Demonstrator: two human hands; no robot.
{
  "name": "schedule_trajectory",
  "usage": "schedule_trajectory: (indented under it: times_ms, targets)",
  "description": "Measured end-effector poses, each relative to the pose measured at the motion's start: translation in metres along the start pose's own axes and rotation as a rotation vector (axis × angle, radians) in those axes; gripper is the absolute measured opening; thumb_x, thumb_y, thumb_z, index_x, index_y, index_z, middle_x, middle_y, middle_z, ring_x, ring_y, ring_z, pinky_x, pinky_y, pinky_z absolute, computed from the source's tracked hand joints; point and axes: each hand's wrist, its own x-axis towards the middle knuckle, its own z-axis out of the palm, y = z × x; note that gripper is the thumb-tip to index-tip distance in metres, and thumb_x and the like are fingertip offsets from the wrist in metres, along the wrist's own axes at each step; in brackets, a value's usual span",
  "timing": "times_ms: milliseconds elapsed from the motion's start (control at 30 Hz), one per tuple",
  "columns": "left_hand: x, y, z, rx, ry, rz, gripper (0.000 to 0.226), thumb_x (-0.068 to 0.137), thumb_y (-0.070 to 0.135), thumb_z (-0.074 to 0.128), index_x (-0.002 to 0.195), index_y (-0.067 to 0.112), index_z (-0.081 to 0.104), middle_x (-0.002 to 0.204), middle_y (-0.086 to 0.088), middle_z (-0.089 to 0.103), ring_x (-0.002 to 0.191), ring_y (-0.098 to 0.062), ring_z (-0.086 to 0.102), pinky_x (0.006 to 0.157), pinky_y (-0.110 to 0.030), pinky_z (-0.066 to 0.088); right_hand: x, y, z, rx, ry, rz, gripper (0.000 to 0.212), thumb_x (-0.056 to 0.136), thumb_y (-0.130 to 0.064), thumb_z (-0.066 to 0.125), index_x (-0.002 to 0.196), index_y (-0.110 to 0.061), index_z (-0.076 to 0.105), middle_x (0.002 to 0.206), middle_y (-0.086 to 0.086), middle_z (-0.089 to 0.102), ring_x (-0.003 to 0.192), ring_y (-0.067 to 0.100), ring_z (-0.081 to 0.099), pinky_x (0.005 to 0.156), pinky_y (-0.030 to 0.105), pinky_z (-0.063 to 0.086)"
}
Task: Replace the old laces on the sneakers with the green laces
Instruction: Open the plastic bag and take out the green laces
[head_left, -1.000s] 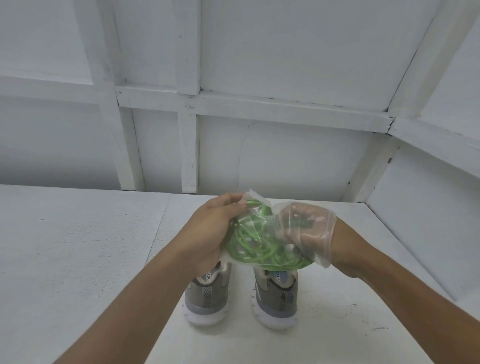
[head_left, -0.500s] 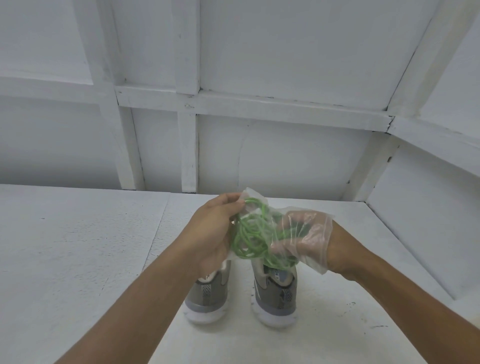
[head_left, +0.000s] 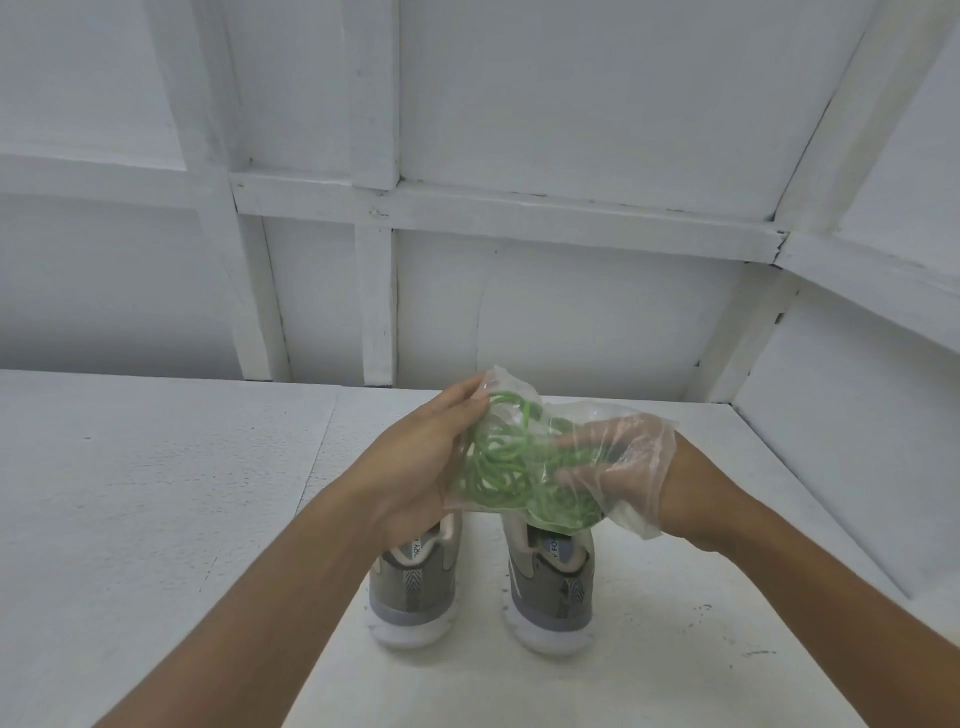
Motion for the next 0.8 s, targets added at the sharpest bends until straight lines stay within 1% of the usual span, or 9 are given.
schedule_trajectory:
  times_ms: [133, 267, 333, 400, 433, 533, 633, 700, 800]
  targets:
    - [0.004, -0.003, -0.002, -0.052, -0.022, -0.005, 0.031, 0.104, 0.021, 0.039, 0.126, 0.027, 0.061, 0.120, -0.004, 0.068, 0.108, -0.026, 0.067, 0.088, -0.051, 0.054, -0.002, -0.002, -0.001, -0.016, -0.094, -0.068, 0.033, 0.076, -0.018, 0.081, 0.087, -0.046, 0.067, 0.089, -0.016, 0.070, 0.076, -0.004, 0.067, 0.062, 0.013, 0.053]
    - [0.007, -0.004, -0.004, -0.062, -0.042, -0.015, 0.033, 0.104, 0.018, 0.038, 0.127, 0.025, 0.061, 0.120, -0.006, 0.068, 0.108, -0.027, 0.067, 0.090, -0.053, 0.052, 0.000, 0.000, -0.005, -0.048, -0.147, -0.067, 0.038, 0.066, -0.014, 0.087, 0.096, -0.033, 0.072, 0.095, -0.003, 0.074, 0.087, 0.012, 0.072, 0.079, 0.032, 0.059]
    - [0.007, -0.002, -0.005, -0.063, -0.036, -0.010, 0.032, 0.104, 0.017, 0.039, 0.125, 0.025, 0.062, 0.118, -0.006, 0.069, 0.105, -0.026, 0.068, 0.088, -0.051, 0.054, 0.001, 0.004, -0.007, -0.034, -0.173, -0.089, 0.030, 0.067, -0.011, 0.086, 0.095, -0.021, 0.077, 0.087, 0.002, 0.076, 0.082, 0.017, 0.073, 0.078, 0.034, 0.060]
    - [0.008, -0.001, -0.009, -0.073, -0.026, -0.008, 0.032, 0.103, 0.017, 0.040, 0.124, 0.024, 0.063, 0.118, -0.006, 0.069, 0.102, -0.026, 0.069, 0.084, -0.046, 0.056, 0.000, 0.010, -0.010, 0.002, -0.185, -0.125, 0.014, 0.074, -0.008, 0.080, 0.085, -0.016, 0.078, 0.080, 0.003, 0.075, 0.077, 0.017, 0.073, 0.072, 0.030, 0.060]
    - [0.008, -0.001, -0.011, -0.076, -0.023, -0.008, 0.032, 0.103, 0.017, 0.041, 0.124, 0.024, 0.063, 0.119, -0.006, 0.069, 0.103, -0.026, 0.068, 0.083, -0.045, 0.057, -0.001, 0.013, -0.011, 0.023, -0.182, -0.140, 0.014, 0.078, -0.004, 0.075, 0.080, -0.018, 0.076, 0.076, -0.001, 0.075, 0.074, 0.011, 0.072, 0.069, 0.023, 0.058]
    - [0.007, 0.000, -0.016, -0.097, -0.014, -0.021, 0.031, 0.103, 0.018, 0.040, 0.123, 0.024, 0.063, 0.119, -0.005, 0.069, 0.106, -0.028, 0.068, 0.082, -0.049, 0.057, 0.001, 0.020, -0.016, 0.014, -0.160, -0.147, 0.036, 0.085, 0.007, 0.061, 0.083, -0.028, 0.066, 0.071, -0.015, 0.070, 0.075, -0.006, 0.067, 0.069, 0.011, 0.051]
    - [0.006, 0.001, -0.019, -0.128, -0.010, -0.016, 0.032, 0.103, 0.016, 0.039, 0.120, 0.024, 0.065, 0.117, -0.005, 0.070, 0.101, -0.027, 0.070, 0.075, -0.046, 0.059, 0.005, 0.019, -0.017, 0.002, -0.116, -0.162, 0.035, 0.082, 0.008, 0.065, 0.081, -0.026, 0.069, 0.073, -0.014, 0.070, 0.072, -0.004, 0.068, 0.065, 0.009, 0.051]
    - [0.005, 0.003, -0.020, -0.135, 0.003, -0.004, 0.032, 0.103, 0.015, 0.038, 0.120, 0.023, 0.064, 0.115, -0.005, 0.071, 0.099, -0.026, 0.070, 0.074, -0.045, 0.060, 0.008, 0.016, -0.018, -0.026, -0.099, -0.170, 0.039, 0.084, 0.008, 0.062, 0.074, -0.029, 0.066, 0.072, -0.015, 0.065, 0.067, -0.008, 0.066, 0.064, 0.007, 0.049]
    - [0.004, 0.005, -0.019, -0.148, 0.018, 0.019, 0.031, 0.103, 0.013, 0.038, 0.120, 0.022, 0.063, 0.112, -0.005, 0.072, 0.093, -0.024, 0.072, 0.066, -0.042, 0.060, 0.011, 0.014, -0.020, -0.155, -0.103, -0.138, 0.043, 0.089, 0.006, 0.058, 0.070, -0.032, 0.061, 0.064, -0.020, 0.056, 0.065, -0.003, 0.058, 0.075, 0.011, 0.048]
